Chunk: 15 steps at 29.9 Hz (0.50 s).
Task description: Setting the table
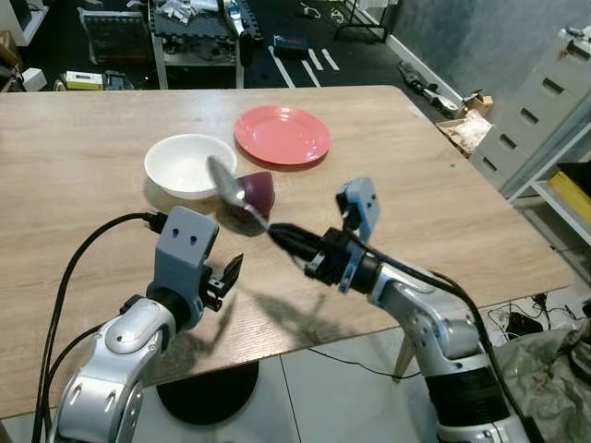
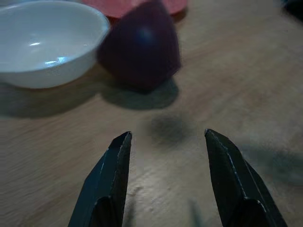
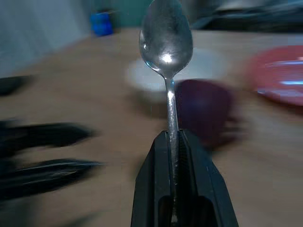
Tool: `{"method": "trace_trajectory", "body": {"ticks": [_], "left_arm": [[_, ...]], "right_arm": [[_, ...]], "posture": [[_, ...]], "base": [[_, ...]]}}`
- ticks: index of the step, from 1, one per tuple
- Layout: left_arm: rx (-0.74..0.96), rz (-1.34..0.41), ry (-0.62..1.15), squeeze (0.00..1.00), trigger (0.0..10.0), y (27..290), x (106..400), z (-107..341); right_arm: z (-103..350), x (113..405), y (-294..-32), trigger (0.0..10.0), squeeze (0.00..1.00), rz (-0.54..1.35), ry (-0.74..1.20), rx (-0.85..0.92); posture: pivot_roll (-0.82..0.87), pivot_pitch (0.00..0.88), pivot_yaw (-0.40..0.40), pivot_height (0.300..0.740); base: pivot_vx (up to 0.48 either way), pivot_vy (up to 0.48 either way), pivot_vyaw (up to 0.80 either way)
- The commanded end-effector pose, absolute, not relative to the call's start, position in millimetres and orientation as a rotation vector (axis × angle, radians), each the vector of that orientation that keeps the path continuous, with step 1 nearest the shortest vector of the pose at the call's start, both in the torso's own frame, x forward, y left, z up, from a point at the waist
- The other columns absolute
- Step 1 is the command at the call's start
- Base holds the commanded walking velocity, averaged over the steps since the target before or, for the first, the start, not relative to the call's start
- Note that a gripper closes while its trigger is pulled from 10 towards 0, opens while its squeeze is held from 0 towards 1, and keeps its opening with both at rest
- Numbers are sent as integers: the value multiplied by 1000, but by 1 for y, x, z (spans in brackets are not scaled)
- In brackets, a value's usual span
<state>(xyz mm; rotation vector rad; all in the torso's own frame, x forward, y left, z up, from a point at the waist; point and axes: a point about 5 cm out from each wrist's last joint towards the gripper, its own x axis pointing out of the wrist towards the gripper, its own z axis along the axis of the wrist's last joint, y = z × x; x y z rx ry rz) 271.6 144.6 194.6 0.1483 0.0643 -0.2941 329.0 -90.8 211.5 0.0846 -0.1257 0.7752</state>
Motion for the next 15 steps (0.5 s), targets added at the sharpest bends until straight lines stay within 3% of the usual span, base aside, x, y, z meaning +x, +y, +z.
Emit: {"method": "trace_trajectory", "body": {"ticks": [1, 3, 4, 7, 11, 15], "left_arm": [[138, -248, 57, 0, 10000, 146, 275, 193], [109, -197, 49, 0, 10000, 147, 278, 193], [109, -197, 49, 0, 10000, 147, 278, 193], [97, -165, 41, 0, 10000, 145, 282, 192], [95, -159, 39, 0, 10000, 145, 283, 191], [104, -148, 2, 0, 10000, 140, 287, 195]], "right_arm": [[206, 338, -114, 10000, 0, 564, -128, 66], [196, 340, -145, 10000, 0, 306, -107, 34], [196, 340, -145, 10000, 0, 306, -107, 34], [185, 334, -177, 10000, 0, 89, -82, 36], [183, 333, -182, 10000, 0, 54, -79, 34], [175, 321, -207, 10000, 0, -57, -97, 22]], "posture": [[67, 42, -47, 740], [56, 33, -41, 740], [56, 33, -41, 740], [41, 20, -32, 740], [36, 17, -29, 740], [17, 0, -6, 740]], "base": [[0, 0, 0], [0, 0, 0], [0, 0, 0], [0, 0, 0], [0, 0, 0], [0, 0, 0]]}}
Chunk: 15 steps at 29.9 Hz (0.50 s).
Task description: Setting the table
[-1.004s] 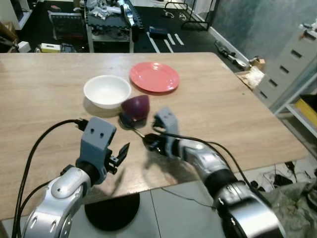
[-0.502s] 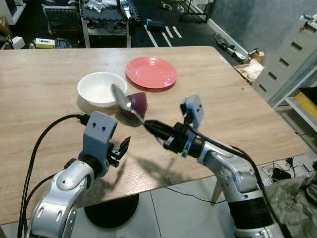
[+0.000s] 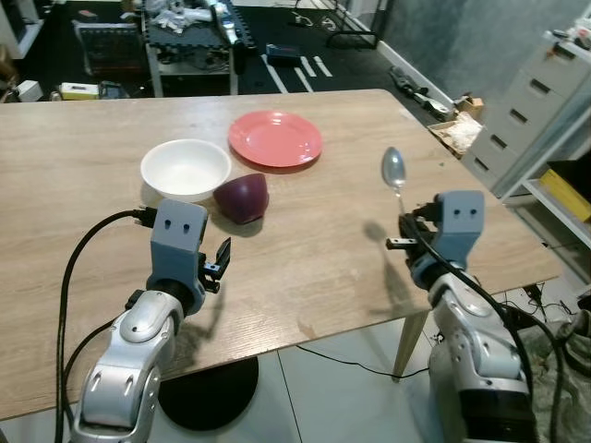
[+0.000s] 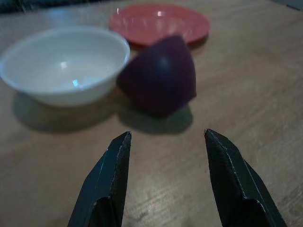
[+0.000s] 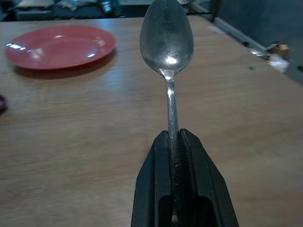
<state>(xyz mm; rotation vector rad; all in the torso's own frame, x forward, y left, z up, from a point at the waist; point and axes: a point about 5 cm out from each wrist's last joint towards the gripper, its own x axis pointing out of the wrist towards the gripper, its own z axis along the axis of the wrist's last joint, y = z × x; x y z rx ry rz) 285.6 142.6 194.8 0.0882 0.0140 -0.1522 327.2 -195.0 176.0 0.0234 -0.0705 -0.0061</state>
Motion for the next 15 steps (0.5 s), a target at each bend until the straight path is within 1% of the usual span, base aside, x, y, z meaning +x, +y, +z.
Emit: {"method": "trace_trajectory", "body": {"ticks": [1, 2, 5, 9, 11, 15], "left_arm": [[104, -148, 2, 0, 10000, 140, 287, 195], [153, -148, -26, 0, 10000, 140, 291, 198], [182, -148, -36, 0, 10000, 141, 294, 198], [180, -142, -39, 0, 10000, 141, 297, 198], [170, -133, -40, 0, 10000, 140, 299, 198], [164, -130, -38, 0, 10000, 139, 300, 197]], "right_arm": [[175, 321, -207, 10000, 0, -57, -97, 22], [170, 315, -212, 10000, 0, -84, -112, 23], [167, 315, -210, 10000, 0, -98, -115, 28], [166, 317, -205, 10000, 0, -98, -114, 33], [165, 319, -203, 10000, 0, -89, -106, 36], [165, 321, -203, 10000, 0, -90, -101, 53]], "posture": [[17, 0, -6, 740], [10, 0, 12, 740], [10, 0, 14, 740], [11, 0, 12, 740], [11, 0, 7, 740], [10, 0, 4, 740]], "base": [[0, 0, 0], [0, 0, 0], [0, 0, 0], [0, 0, 0], [0, 0, -206], [0, 0, 0]]}}
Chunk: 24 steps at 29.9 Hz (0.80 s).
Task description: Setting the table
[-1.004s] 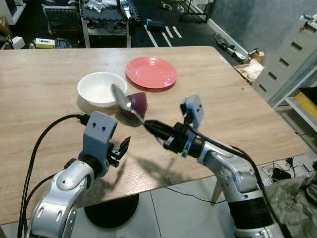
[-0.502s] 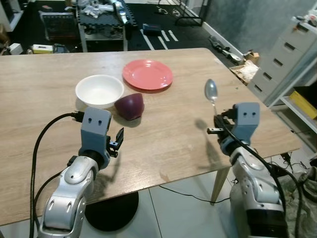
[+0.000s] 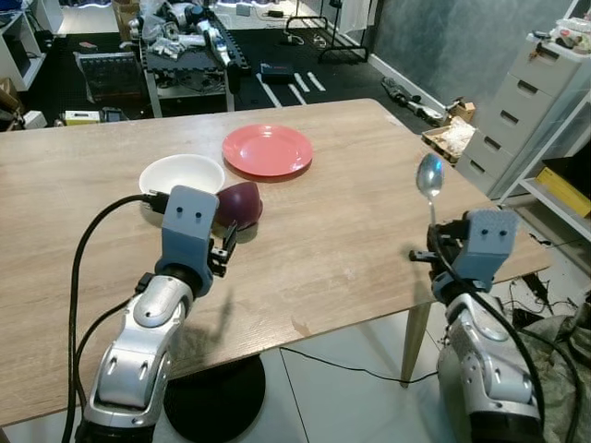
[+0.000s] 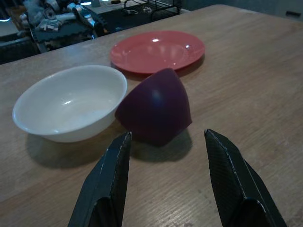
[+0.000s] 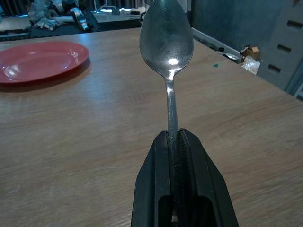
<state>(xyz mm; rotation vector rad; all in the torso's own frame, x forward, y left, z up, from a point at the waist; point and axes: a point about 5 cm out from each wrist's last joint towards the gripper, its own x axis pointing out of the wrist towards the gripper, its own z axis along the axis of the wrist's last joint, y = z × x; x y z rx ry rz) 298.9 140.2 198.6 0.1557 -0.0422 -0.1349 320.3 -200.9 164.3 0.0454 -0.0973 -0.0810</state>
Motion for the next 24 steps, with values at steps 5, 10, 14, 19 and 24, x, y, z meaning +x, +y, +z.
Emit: {"method": "trace_trajectory", "body": {"ticks": [5, 10, 14, 19, 24], "left_arm": [[160, -136, -40, 0, 10000, 136, 300, 195], [164, -142, -42, 0, 10000, 136, 301, 195], [169, -149, -46, 0, 10000, 136, 302, 195], [172, -157, -49, 0, 10000, 135, 304, 195], [176, -163, -50, 0, 10000, 133, 304, 194]], "right_arm": [[163, 322, -206, 10000, 0, -102, -95, 61], [161, 322, -206, 10000, 0, -111, -92, 66], [160, 323, -203, 10000, 0, -113, -93, 72], [159, 324, -201, 10000, 0, -110, -92, 76], [158, 324, -202, 10000, 0, -112, -88, 74]], "posture": [[11, 0, 7, 740], [10, 0, 9, 740], [9, 0, 15, 740], [7, 0, 18, 740], [5, 0, 18, 740]], "base": [[0, 0, -480], [0, 0, -800], [0, 0, -800], [0, 0, -800], [0, 0, -800]]}}
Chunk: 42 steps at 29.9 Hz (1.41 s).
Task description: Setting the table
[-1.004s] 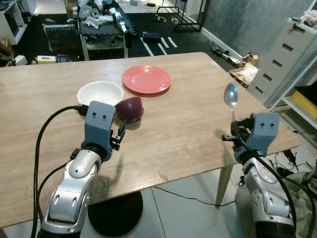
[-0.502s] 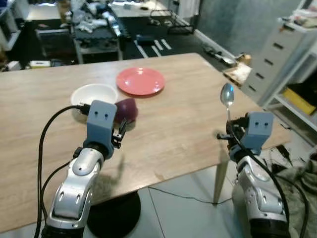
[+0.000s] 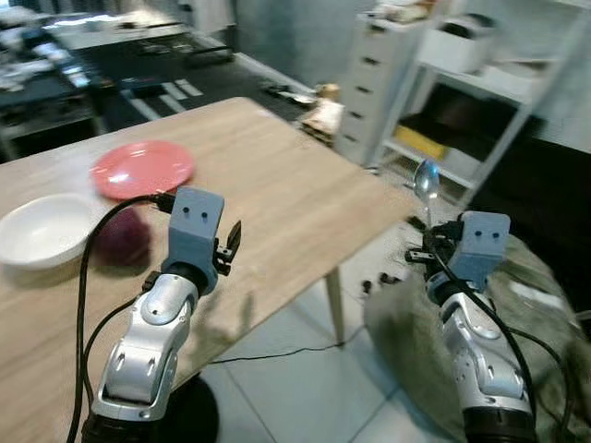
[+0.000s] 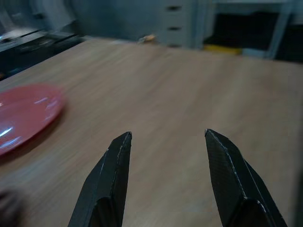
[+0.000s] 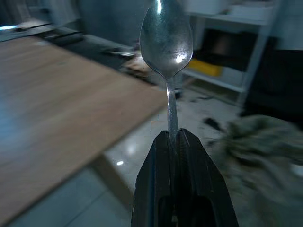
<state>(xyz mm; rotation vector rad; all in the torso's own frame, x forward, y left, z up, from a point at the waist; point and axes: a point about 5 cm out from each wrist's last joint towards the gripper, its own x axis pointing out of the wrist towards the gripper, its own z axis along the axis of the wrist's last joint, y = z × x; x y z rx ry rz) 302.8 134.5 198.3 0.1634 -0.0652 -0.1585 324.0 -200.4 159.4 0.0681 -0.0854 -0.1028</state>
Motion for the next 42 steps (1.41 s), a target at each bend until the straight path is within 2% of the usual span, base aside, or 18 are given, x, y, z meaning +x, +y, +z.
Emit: {"method": "trace_trajectory", "body": {"ticks": [1, 17, 26, 30, 42], "left_arm": [[176, -164, -51, 0, 10000, 133, 304, 194], [177, -221, -29, 0, 10000, 128, 303, 191], [167, -309, 67, 0, 10000, 120, 289, 169], [211, -315, 40, 0, 10000, 120, 284, 167], [174, -502, 9, 0, 10000, 96, 272, 172]], "right_arm": [[158, 324, -202, 10000, 0, -112, -88, 74], [156, 324, -201, 10000, 0, -115, -83, 76], [153, 321, -203, 10000, 0, -116, -69, 65], [150, 320, -202, 10000, 0, -115, -63, 64], [150, 320, -202, 10000, 0, -117, -61, 63]], "posture": [[5, 0, 18, 740], [0, 0, 22, 740], [-3, 0, 21, 740], [-3, 0, 21, 740], [-12, 0, 24, 740]], "base": [[0, 0, -800], [0, 0, -800], [0, 0, -800], [0, 0, -800], [0, 0, -800]]}}
